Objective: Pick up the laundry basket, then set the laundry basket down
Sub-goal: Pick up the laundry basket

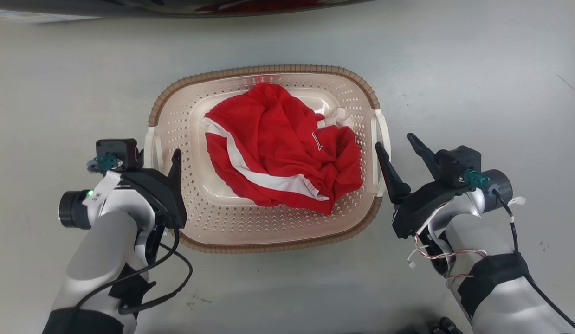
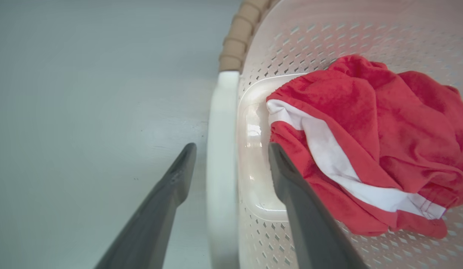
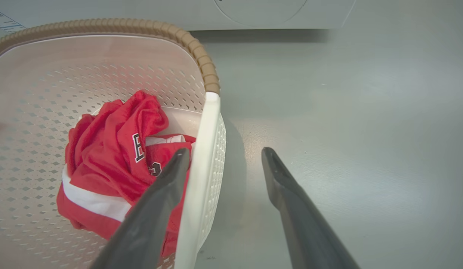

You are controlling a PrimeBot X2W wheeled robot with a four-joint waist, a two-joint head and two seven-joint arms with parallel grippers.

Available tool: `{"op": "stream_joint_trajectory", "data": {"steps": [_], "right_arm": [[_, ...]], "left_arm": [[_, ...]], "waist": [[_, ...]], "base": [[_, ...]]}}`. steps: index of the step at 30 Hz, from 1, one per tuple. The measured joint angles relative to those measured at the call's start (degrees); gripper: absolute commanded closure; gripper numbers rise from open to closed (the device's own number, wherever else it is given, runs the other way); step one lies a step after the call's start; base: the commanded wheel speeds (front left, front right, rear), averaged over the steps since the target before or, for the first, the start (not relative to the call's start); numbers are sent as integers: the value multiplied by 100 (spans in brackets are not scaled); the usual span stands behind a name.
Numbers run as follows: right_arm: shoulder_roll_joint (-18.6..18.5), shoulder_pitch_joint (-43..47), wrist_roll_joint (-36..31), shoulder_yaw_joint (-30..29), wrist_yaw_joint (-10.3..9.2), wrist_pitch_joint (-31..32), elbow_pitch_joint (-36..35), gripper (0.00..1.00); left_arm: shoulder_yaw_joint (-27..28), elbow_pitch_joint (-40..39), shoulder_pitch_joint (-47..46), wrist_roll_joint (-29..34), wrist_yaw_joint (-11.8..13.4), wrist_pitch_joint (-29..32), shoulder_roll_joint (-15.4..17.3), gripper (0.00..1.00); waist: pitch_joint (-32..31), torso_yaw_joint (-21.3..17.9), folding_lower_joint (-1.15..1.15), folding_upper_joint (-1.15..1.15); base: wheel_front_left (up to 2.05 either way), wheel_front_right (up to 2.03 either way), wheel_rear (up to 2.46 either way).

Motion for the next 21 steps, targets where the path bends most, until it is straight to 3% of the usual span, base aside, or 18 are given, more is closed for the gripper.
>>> {"op": "stream_joint_trajectory", "data": {"steps": [9, 11, 12, 21], "right_arm": [[82, -191, 8, 98, 77, 3, 405, 0], [98, -249, 52, 99, 82, 4, 483, 89], [100, -286, 54, 100, 85, 9, 517, 100], [165, -441, 163, 142, 208, 4, 790, 100]], "left_arm": [[-9, 366, -320, -9, -82, 42, -85, 0], [-19, 439, -384, -10, -86, 73, -109, 100], [-22, 480, -424, -11, -90, 83, -116, 100], [-25, 776, -604, -53, -179, 125, -190, 100]], "waist": [[109, 34, 0, 0], [120, 38, 0, 0], [125, 40, 0, 0], [134, 63, -1, -1]], "base": [[0, 0, 0], [0, 0, 0], [0, 0, 0], [0, 0, 0]]}}
